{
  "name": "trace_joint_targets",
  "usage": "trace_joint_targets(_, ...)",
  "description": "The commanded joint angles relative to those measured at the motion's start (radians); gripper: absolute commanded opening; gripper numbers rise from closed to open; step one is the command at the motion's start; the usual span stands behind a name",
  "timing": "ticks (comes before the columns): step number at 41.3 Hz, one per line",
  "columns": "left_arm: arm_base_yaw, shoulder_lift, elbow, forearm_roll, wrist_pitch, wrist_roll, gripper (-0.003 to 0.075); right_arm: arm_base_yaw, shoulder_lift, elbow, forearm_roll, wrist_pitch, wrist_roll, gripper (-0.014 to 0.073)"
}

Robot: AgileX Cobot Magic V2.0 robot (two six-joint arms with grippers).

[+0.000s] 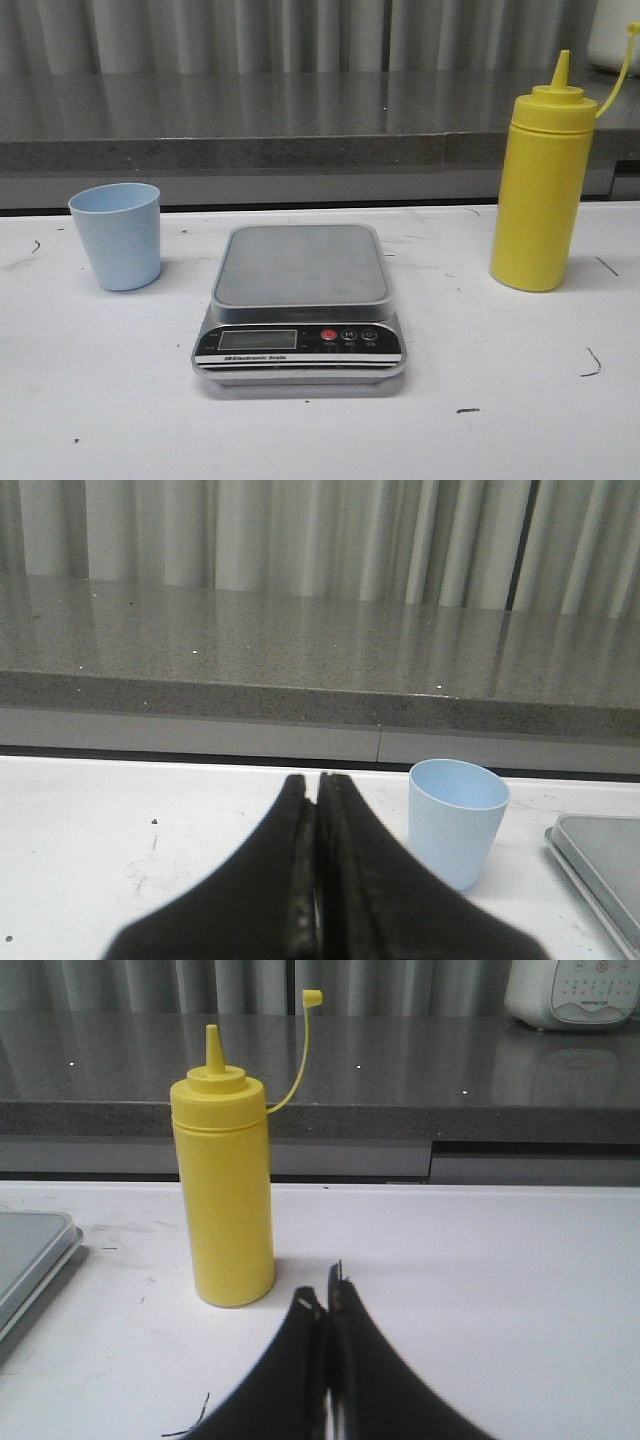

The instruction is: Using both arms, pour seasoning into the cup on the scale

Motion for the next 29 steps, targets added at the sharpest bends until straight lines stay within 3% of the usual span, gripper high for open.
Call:
trace_joint_targets(1,0.0,-0.015,0.023,0.0,-0.071,-0.007,-0.002,-0.006,-0.016,-0.006,-0.008,-0.082,0.003,-0.0117)
trace_joint_targets(29,0.0,-0.015,0.023,0.0,-0.081,-0.007,-0.002,-0.006,-0.016,-0.006,-0.009,-0.085,0.003,-0.0117)
